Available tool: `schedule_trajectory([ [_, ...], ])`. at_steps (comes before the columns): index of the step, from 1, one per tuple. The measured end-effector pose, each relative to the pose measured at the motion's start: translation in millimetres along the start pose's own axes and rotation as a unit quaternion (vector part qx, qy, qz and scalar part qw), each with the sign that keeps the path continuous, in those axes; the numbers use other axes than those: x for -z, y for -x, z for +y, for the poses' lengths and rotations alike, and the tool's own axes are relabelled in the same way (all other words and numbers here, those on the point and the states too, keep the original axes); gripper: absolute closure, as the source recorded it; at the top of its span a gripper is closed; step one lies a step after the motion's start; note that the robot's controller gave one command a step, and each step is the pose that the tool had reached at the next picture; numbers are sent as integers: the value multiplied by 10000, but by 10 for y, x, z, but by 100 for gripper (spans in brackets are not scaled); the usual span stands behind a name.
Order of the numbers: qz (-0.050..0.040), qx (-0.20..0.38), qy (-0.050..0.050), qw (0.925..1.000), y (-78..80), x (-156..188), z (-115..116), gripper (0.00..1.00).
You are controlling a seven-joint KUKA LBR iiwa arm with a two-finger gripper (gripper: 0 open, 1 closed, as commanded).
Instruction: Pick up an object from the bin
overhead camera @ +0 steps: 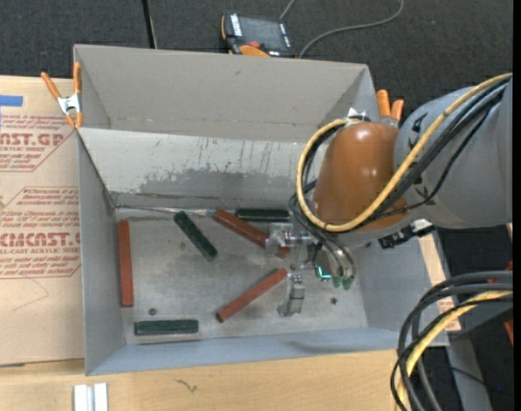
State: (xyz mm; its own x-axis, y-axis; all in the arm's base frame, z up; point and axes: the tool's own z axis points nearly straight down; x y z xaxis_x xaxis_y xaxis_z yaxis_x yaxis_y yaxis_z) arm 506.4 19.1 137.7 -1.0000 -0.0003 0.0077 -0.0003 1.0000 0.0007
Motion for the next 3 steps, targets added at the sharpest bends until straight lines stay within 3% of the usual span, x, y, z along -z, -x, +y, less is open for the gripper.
schedule_trajectory([
  [1, -34, 516, -1, 9987, -163, -710, 266, 0],
  [2, -49, 382, 2, 9993, -215, -368, 292, 0],
  [3, -38, 719, -6, 9974, -207, -348, 370, 0],
])
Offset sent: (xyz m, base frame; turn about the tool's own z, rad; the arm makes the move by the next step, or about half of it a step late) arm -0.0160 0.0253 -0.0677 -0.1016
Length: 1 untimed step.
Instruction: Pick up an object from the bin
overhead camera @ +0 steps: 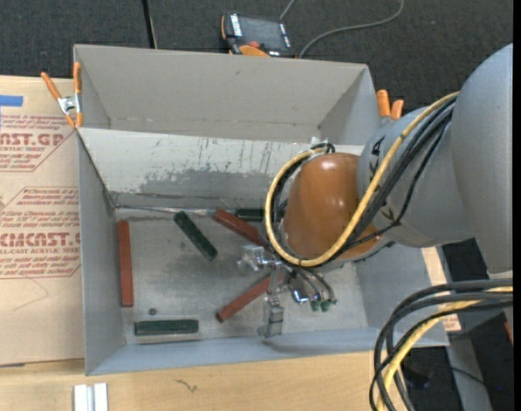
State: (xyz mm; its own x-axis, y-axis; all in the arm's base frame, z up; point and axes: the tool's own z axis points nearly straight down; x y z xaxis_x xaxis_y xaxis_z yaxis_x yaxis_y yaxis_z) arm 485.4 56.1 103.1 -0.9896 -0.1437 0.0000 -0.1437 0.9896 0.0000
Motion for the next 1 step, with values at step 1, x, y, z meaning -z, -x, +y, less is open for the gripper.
schedule_trajectory([
  [1, -28, -285, 5, 9996, -4, -337, -17, 0],
])
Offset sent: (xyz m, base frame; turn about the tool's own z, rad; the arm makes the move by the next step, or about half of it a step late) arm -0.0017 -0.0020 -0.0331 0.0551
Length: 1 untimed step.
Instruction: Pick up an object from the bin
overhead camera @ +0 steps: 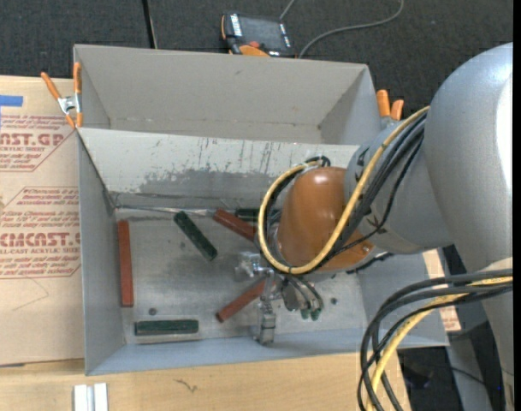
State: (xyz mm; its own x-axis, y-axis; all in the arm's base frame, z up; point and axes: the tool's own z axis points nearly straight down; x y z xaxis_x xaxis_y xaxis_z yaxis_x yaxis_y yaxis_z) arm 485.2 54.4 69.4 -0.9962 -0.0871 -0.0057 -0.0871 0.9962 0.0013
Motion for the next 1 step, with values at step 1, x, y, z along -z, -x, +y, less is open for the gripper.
schedule_trajectory([
  [1, -3, -2, 0, 10000, 17, 6, 2, 0],
])
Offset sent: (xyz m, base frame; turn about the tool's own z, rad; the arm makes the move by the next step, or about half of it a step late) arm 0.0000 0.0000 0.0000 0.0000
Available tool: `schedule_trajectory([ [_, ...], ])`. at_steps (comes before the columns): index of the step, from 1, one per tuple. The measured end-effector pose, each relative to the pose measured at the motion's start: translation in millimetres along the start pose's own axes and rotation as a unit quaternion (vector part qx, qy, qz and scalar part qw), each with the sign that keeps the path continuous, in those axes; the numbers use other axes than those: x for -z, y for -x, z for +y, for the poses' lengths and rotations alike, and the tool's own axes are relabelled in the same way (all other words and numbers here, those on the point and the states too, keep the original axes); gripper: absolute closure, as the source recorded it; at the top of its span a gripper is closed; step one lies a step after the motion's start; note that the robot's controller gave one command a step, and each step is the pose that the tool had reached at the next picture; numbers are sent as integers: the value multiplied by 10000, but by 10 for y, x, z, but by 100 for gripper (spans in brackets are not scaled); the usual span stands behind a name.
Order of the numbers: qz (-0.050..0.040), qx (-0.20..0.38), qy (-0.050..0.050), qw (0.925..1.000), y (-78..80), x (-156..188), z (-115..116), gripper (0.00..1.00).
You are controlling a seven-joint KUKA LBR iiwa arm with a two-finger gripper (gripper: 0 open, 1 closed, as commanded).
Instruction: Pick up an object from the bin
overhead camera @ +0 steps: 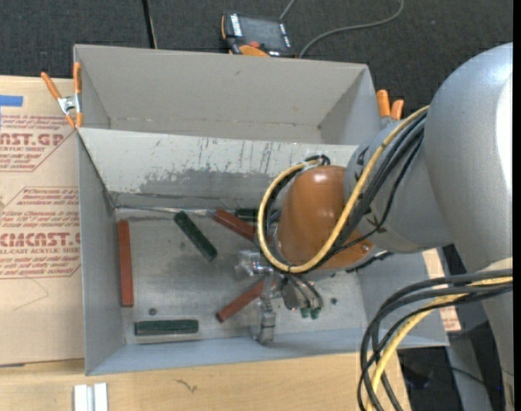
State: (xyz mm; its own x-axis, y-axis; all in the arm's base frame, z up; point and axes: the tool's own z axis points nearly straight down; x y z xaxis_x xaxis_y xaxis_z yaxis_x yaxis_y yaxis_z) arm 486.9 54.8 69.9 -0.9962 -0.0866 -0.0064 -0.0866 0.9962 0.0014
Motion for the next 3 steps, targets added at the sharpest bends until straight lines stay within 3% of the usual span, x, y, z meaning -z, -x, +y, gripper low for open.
schedule_trajectory([
  [1, 28, 0, 0, 10000, -15, -8, 2, 100],
  [2, 31, 0, 0, 10000, -17, 87, 6, 100],
  [3, 17, 1, -1, 10000, -8, 478, 9, 100],
])
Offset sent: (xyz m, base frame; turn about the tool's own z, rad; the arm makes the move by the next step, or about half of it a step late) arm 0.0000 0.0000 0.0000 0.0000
